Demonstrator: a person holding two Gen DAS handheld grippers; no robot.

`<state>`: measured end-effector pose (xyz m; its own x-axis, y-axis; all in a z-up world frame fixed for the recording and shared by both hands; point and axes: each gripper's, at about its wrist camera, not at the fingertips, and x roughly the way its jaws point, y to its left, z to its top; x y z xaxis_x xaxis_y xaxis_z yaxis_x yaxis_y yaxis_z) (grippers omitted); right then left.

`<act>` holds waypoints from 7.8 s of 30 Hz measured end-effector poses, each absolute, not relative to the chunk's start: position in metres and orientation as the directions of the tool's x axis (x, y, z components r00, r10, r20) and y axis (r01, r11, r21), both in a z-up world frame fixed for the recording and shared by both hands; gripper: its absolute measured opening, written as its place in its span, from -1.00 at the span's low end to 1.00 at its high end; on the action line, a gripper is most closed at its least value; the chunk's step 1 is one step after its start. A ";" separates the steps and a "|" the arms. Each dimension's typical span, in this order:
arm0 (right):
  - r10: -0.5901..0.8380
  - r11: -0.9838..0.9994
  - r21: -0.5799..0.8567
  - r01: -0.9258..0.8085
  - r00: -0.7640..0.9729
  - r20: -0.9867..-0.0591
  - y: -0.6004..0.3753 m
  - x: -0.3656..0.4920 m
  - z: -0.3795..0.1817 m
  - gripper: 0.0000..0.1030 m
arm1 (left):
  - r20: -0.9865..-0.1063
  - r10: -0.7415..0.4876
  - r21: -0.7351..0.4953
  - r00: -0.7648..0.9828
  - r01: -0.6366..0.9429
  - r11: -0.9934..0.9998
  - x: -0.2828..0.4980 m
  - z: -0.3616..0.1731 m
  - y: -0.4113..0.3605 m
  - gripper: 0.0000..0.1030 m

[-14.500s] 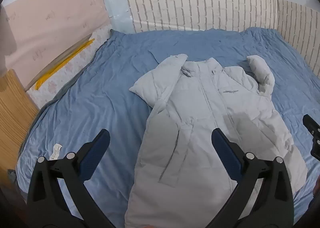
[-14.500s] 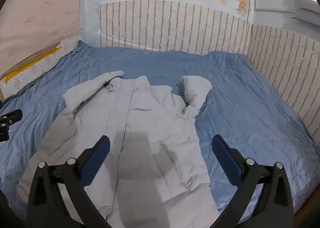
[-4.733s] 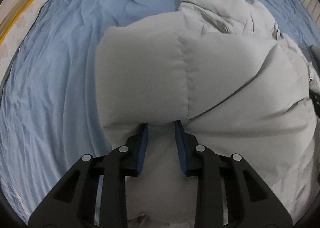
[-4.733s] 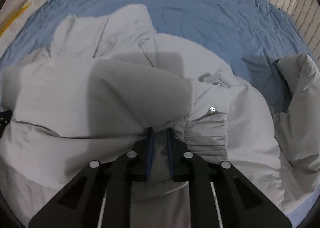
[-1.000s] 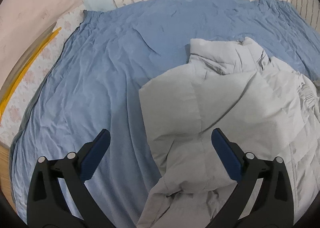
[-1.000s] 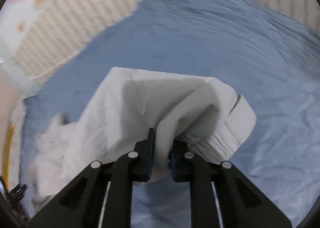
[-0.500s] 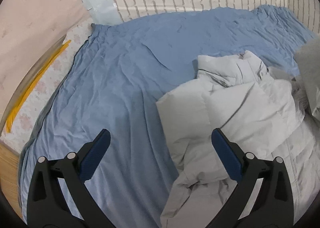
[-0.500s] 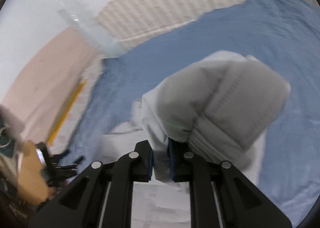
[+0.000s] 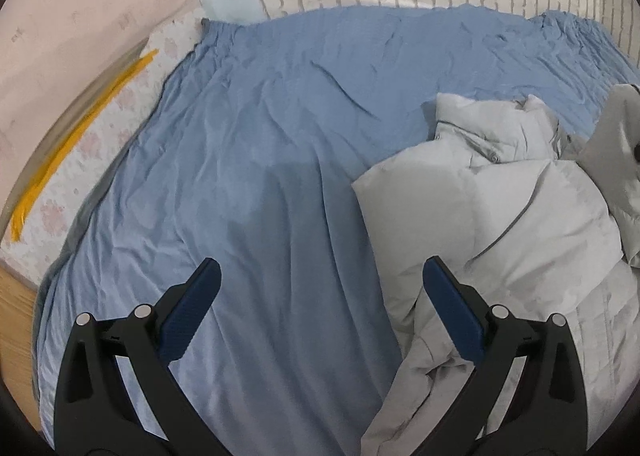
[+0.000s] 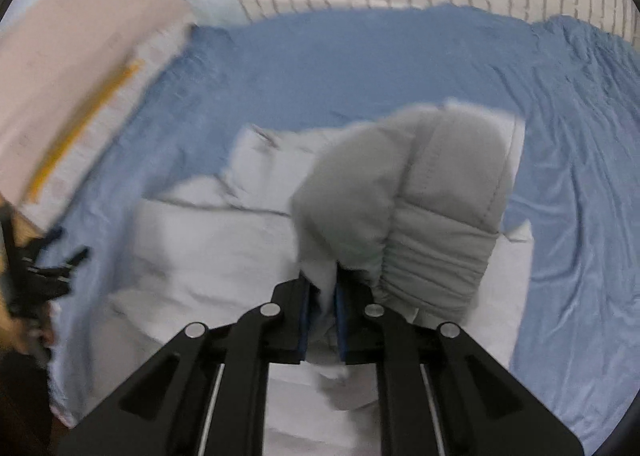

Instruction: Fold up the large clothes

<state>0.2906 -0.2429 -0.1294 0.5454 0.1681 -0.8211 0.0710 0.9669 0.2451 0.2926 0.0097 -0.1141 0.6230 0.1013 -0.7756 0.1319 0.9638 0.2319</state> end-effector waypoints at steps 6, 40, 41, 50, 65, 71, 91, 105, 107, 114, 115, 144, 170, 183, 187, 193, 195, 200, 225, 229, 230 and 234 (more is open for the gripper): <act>-0.009 0.999 0.016 0.050 0.456 -0.890 -0.235 0.300 -0.153 -0.76 | -0.787 0.091 0.229 0.610 0.152 0.962 0.291 -0.121 0.000 0.94; -0.042 0.924 0.146 0.355 0.471 -0.881 -0.371 0.205 -0.188 -0.87 | -0.792 -0.238 0.116 0.562 0.521 0.846 0.243 -0.105 -0.286 0.94; -0.044 0.925 0.140 0.353 0.468 -0.883 -0.372 0.204 -0.190 -0.87 | -0.799 -0.248 0.110 0.548 0.538 0.836 0.246 -0.109 -0.299 0.94; -0.002 0.929 0.163 0.332 0.446 -0.895 -0.364 0.198 -0.199 -0.87 | -0.867 -0.212 0.084 0.451 0.552 0.830 0.289 -0.138 -0.331 -0.51; 0.017 0.934 0.200 0.295 0.523 -0.852 -0.336 0.204 -0.177 -0.68 | -0.823 0.029 0.224 0.568 0.278 0.934 0.225 -0.136 -0.088 0.75; 0.008 0.944 0.179 0.276 0.524 -0.852 -0.315 0.203 -0.165 -0.36 | -0.814 0.013 0.198 0.581 0.257 0.946 0.227 -0.120 -0.059 0.92; -0.030 0.954 0.133 0.267 0.530 -0.848 -0.309 0.192 -0.154 -0.36 | -0.814 -0.345 -0.204 0.467 0.325 0.923 0.294 -0.089 -0.076 -0.82; -0.010 0.962 0.133 0.239 0.515 -0.857 -0.289 0.171 -0.164 -0.36 | -0.893 0.002 0.130 0.451 0.253 0.959 0.276 -0.149 -0.023 -0.74; -0.014 0.961 0.135 0.243 0.525 -0.851 -0.290 0.167 -0.158 -0.36 | -0.895 0.013 0.135 0.446 0.242 0.961 0.281 -0.140 -0.009 -0.73; 0.004 0.965 0.143 0.221 0.533 -0.846 -0.273 0.175 -0.155 -0.04 | -0.842 -0.047 0.120 0.538 0.272 0.955 0.250 -0.117 -0.046 0.39; 0.003 0.967 0.136 0.213 0.528 -0.849 -0.269 0.179 -0.156 -0.04 | -0.844 -0.062 0.112 0.534 0.287 0.951 0.253 -0.119 -0.066 0.39; 0.024 0.970 0.112 0.217 0.374 -0.927 -0.251 0.269 -0.229 -0.30 | -0.948 0.022 0.109 0.317 0.261 0.959 0.324 -0.223 -0.153 -0.66; -0.017 0.974 0.067 0.216 0.365 -0.931 -0.245 0.276 -0.240 -0.31 | -0.952 0.035 0.124 0.306 0.275 0.953 0.321 -0.236 -0.159 -0.68; -0.025 0.974 0.061 0.220 0.369 -0.929 -0.243 0.276 -0.242 -0.30 | -0.950 0.064 0.151 0.305 0.271 0.951 0.315 -0.234 -0.170 -0.69; -0.025 0.973 0.060 0.224 0.359 -0.933 -0.242 0.277 -0.240 -0.30 | -0.952 0.089 0.168 0.293 0.258 0.951 0.316 -0.233 -0.176 -0.69; 0.005 0.969 0.092 0.228 0.356 -0.934 -0.245 0.272 -0.233 -0.27 | -0.950 0.075 0.162 0.302 0.277 0.947 0.309 -0.220 -0.177 -0.66; 0.024 0.967 0.117 0.225 0.377 -0.926 -0.249 0.264 -0.224 -0.18 | -0.943 0.072 0.166 0.326 0.272 0.948 0.303 -0.212 -0.176 -0.51; -0.007 0.965 0.132 0.225 0.528 -0.849 -0.246 0.205 -0.196 0.13 | -0.899 -0.013 0.109 0.437 0.251 0.962 0.264 -0.179 -0.159 -0.12; -0.151 0.924 0.115 0.365 0.624 -0.767 -0.215 -0.064 -0.166 0.38 | -0.734 -0.015 0.090 0.679 0.120 0.989 -0.004 -0.118 -0.030 0.94; -0.161 0.927 0.110 0.358 0.646 -0.746 -0.204 -0.082 -0.163 0.38 | -0.714 -0.036 0.083 0.699 0.135 0.987 -0.029 -0.115 -0.024 0.94; -0.168 0.931 0.099 0.351 0.655 -0.737 -0.199 -0.088 -0.163 0.38 | -0.707 -0.045 0.075 0.706 0.137 0.988 -0.034 -0.113 -0.023 0.94; -0.223 0.934 0.038 0.356 0.660 -0.717 -0.188 -0.107 -0.174 0.40 | -0.685 -0.073 0.030 0.725 0.128 0.991 -0.052 -0.111 -0.013 0.94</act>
<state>-0.1066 -0.1882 -0.1735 0.6601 -0.2228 -0.7173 0.3564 0.9336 0.0380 -0.0518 -0.0131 -0.1113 0.7247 -0.0725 -0.6852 0.1276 0.9914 0.0301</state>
